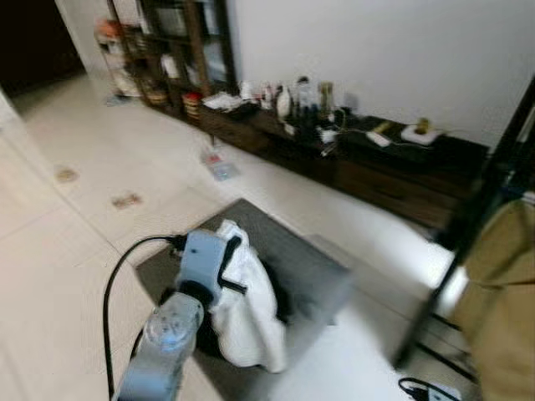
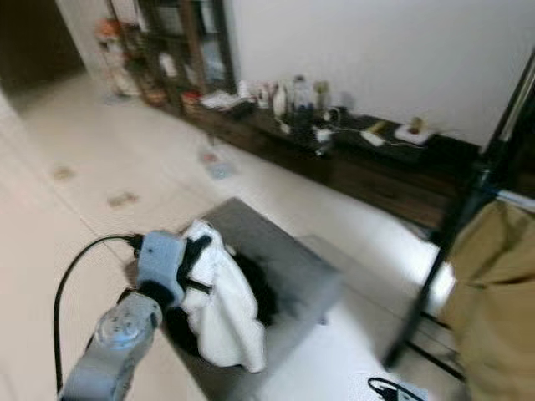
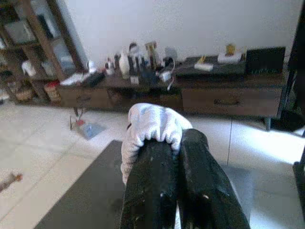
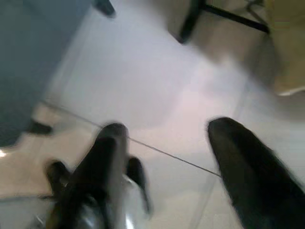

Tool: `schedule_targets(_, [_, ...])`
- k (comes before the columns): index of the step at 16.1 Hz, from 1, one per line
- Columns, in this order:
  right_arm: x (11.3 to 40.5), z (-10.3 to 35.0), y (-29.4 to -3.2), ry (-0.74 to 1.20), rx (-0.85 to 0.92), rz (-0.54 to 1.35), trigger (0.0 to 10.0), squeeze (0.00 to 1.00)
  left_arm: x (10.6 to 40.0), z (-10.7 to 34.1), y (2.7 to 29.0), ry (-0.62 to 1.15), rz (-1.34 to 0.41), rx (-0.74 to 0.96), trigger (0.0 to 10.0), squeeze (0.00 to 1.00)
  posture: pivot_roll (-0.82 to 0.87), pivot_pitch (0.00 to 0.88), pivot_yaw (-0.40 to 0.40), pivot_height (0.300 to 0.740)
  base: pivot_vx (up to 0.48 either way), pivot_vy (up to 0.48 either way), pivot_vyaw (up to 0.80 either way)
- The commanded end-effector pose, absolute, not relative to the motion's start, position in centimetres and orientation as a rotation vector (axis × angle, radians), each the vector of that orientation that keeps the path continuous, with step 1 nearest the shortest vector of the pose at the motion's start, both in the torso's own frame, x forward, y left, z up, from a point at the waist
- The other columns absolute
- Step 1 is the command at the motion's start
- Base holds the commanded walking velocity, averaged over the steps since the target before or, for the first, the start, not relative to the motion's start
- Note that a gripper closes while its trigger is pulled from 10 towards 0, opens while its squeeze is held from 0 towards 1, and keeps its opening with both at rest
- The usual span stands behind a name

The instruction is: Hang hanger

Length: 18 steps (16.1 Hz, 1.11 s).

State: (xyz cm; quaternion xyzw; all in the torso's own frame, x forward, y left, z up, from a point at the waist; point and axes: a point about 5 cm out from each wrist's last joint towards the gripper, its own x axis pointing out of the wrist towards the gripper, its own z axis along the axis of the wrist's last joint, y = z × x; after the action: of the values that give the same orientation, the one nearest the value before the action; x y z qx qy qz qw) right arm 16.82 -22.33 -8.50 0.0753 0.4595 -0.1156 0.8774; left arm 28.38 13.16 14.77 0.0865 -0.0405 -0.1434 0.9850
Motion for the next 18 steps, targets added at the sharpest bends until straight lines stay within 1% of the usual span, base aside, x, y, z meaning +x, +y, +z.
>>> schedule_targets(1, [16.9, -8.6, -21.9, 0.956, 0.163, -0.226, 10.0, 0.00, 28.3, 15.2, 13.3, -0.105, -0.277, 0.185, 10.0, 0.00, -0.03, 0.053, 0.053, 0.740, 0.000, -0.401, 0.00])
schedule_targets(4, [16.7, -8.7, -21.8, 0.959, 0.167, -0.224, 10.0, 0.00, 28.2, 15.2, 13.3, -0.104, -0.277, 0.185, 10.0, 0.00, -0.03, 0.054, 0.053, 0.740, 0.000, -0.402, 0.00])
schedule_targets(8, [15.7, -9.2, -21.3, 1.000, 0.166, -0.217, 10.0, 0.00, 28.1, 15.1, 13.1, -0.103, -0.290, 0.193, 10.0, 0.00, -0.04, 0.051, 0.055, 0.740, 0.000, -0.403, -0.80])
schedule_targets(12, [15.1, -9.3, -21.9, 1.022, 0.164, -0.230, 10.0, 0.00, 28.0, 15.0, 12.9, -0.102, -0.300, 0.186, 10.0, 0.00, -0.04, 0.046, 0.055, 0.740, 0.000, -0.404, -0.78])
schedule_targets(14, [15.0, -9.2, -22.4, 1.023, 0.160, -0.235, 10.0, 0.00, 27.9, 15.0, 12.8, -0.106, -0.297, 0.145, 10.0, 0.00, -0.04, 0.044, 0.053, 0.740, 0.000, 0.000, -0.78])
schedule_targets(18, [15.2, -9.1, -22.8, 1.021, 0.156, -0.238, 10.0, 0.00, 27.9, 15.0, 12.7, -0.112, -0.293, 0.130, 10.0, 0.00, -0.04, 0.055, 0.051, 0.740, 0.000, 0.000, -0.78])
